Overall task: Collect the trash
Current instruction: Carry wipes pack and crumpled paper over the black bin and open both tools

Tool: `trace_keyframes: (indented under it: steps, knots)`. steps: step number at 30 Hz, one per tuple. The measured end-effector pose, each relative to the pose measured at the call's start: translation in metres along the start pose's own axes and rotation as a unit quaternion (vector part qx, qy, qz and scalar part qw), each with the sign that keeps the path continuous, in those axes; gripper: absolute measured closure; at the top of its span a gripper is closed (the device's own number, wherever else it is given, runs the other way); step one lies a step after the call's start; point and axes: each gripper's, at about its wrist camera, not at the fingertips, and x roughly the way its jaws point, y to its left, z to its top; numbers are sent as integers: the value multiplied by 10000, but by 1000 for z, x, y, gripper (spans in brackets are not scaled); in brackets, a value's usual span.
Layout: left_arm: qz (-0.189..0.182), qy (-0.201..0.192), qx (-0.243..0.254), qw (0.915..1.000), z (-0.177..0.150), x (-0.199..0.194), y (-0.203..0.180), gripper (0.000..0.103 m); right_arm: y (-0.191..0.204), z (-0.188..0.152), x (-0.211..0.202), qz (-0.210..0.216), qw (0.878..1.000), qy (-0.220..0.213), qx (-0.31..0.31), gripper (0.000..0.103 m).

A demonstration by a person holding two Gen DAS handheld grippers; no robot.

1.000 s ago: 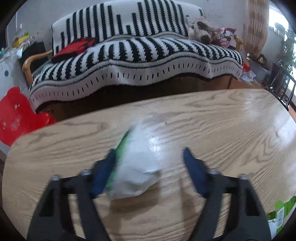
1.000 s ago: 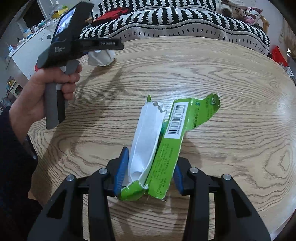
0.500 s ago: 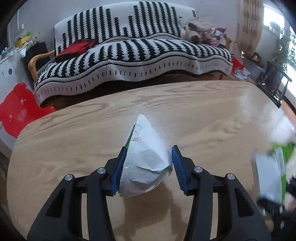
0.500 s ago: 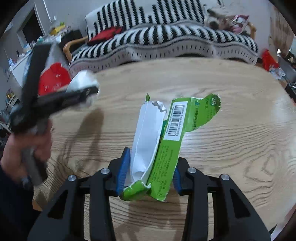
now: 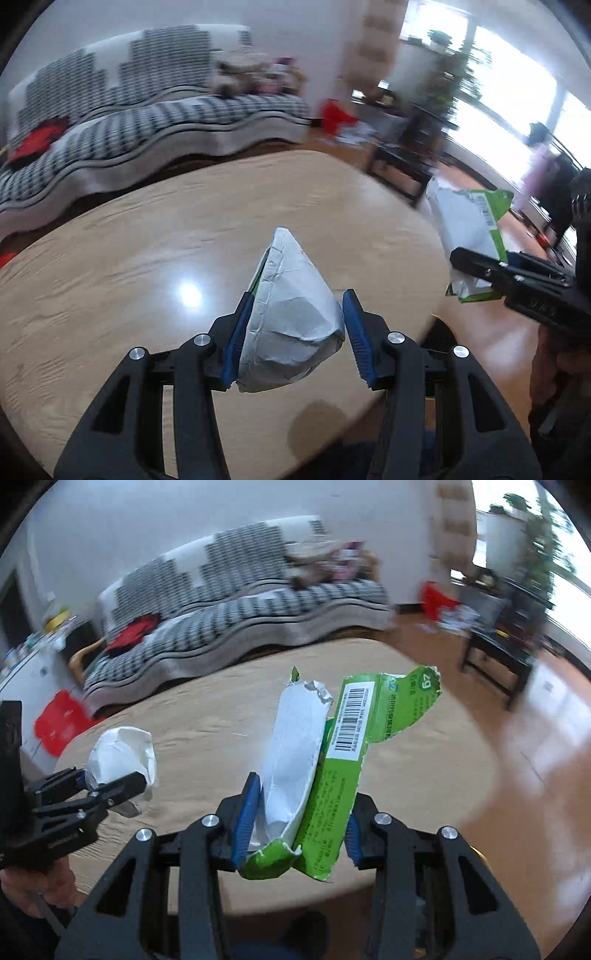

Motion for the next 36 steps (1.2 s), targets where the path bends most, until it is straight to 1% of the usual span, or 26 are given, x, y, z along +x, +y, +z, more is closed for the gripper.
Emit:
trace_keyframes:
  steps: [2,3,4,8,11,12,14,15,16,17,18,19,20,22,27,30,36]
  knots:
    - [-223,55,164,9996,0,10,-36,55,-39,-17,-15,-296,9993,21,222,62]
    - [-415,115,262,9987,0,18,-61,55,-53,-23,-20,-415,9986,37,321,62]
    - [-501,139,326,9981,0,23,-77,55,-74,-34,-25,-566,9972,78,484,62]
    - [-642,220,832,9942,-13,54,-156,55,-139,-75,-35,-978,9892,284,1052,62]
    - [-987,457,901,9900,-29,77,-192,55,-176,-103,-36,-1165,9822,415,1412,62]
    - [-1078,501,1003,9878,-37,85,-207,55,-186,-111,-35,-1189,9801,467,1518,62]
    - [-1190,535,1156,9847,-53,96,-223,55,-200,-124,-33,-1219,9771,544,1656,62]
    - [-1299,544,1203,9827,-58,99,-225,55,-206,-130,-31,-1214,9757,591,1727,62]
    - [-1522,670,1198,9788,-66,106,-227,55,-211,-137,-29,-1203,9741,647,1803,62]
    - [-1578,858,1149,9770,-72,113,-226,55,-215,-141,-28,-1191,9732,679,1845,62]
    - [-1496,1015,1138,9769,-77,121,-226,55,-220,-147,-25,-1182,9723,731,1880,62]
    - [-1430,1081,1193,9765,-80,125,-226,55,-223,-152,-26,-1177,9717,770,1897,62]
    - [-1359,1218,1283,9748,-84,132,-228,55,-226,-157,-23,-1162,9707,819,1937,62]
    - [-1338,1363,1245,9736,-86,139,-226,55,-230,-163,-18,-1117,9689,881,2025,62]
    - [-1356,1529,1224,9712,-91,144,-221,55,-228,-171,-3,-1040,9657,1051,2135,62]
    - [-1274,1494,1374,9709,-90,150,-227,55,-225,-170,1,-1050,9658,1063,2117,62]
    - [-1314,1467,1358,9710,-85,157,-229,55,-224,-161,0,-1102,9662,992,2111,62]
